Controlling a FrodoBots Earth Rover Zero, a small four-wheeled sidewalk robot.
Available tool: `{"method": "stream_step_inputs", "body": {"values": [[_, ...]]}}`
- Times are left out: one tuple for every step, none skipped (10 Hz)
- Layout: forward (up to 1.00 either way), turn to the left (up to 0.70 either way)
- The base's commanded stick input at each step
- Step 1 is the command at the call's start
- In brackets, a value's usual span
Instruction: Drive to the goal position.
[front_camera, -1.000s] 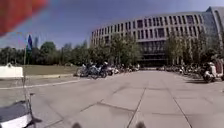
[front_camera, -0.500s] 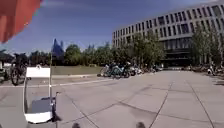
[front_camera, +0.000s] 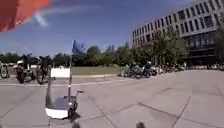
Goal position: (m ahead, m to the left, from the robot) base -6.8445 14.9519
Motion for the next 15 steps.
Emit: {"method": "stream_step_inputs", "body": {"values": [[0.00, 0.70], [0.00, 0.70], [0.00, 0.70], [0.00, 0.70], [0.00, 0.70], [0.00, 0.70], [0.00, 0.70], [0.00, 0.70], [0.00, 0.70], [0.00, 0.70], [0.00, 0.70], [0.00, 0.70], [0.00, 0.70], [0.00, 0.70], [0.00, 0.70]]}}
